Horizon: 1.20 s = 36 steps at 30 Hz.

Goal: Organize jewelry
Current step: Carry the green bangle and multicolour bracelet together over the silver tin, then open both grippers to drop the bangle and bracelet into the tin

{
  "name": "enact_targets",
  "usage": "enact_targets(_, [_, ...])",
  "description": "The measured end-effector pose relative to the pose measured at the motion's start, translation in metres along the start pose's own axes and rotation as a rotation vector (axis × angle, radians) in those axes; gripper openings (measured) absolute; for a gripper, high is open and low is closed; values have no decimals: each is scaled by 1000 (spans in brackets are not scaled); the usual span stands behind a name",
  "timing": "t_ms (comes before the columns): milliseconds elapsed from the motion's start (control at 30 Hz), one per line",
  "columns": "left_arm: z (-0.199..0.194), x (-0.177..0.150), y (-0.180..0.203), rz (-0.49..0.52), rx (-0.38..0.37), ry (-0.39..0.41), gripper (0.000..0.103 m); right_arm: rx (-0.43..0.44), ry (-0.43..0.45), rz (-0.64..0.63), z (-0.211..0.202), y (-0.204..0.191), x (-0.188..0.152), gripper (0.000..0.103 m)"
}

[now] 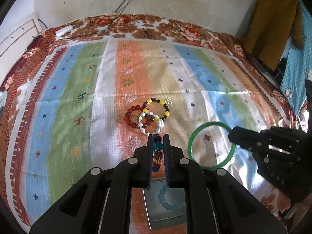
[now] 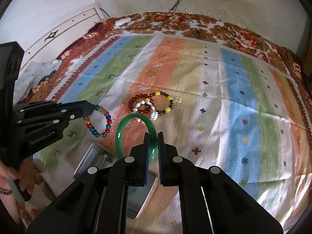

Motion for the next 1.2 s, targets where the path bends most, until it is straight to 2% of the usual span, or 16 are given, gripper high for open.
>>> enact_targets(133, [-9, -2, 2, -7, -7, 21, 9, 9, 30, -16, -12, -7, -6, 9])
enact_targets(500, [-26, -15, 18, 32, -38, 47, 10, 23, 11, -12, -16, -8, -24, 9])
enact_targets(1067, [-25, -46, 24, 30, -66, 6, 9, 41, -50, -25, -12, -13, -53, 9])
enact_targets(1200, [-24, -48, 24, 29, -69, 0, 10, 67, -77, -19, -7, -16, -55, 9])
Point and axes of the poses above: each gripper's, at about its wrist camera, not at the fingertips, and z roughly the way its jaws point, y to its right, x to its top, the point moved 1 cm from there along z, roughly the way its jaws point, and after that the axes turned 8 degrees about z, right-handed, at the moved point
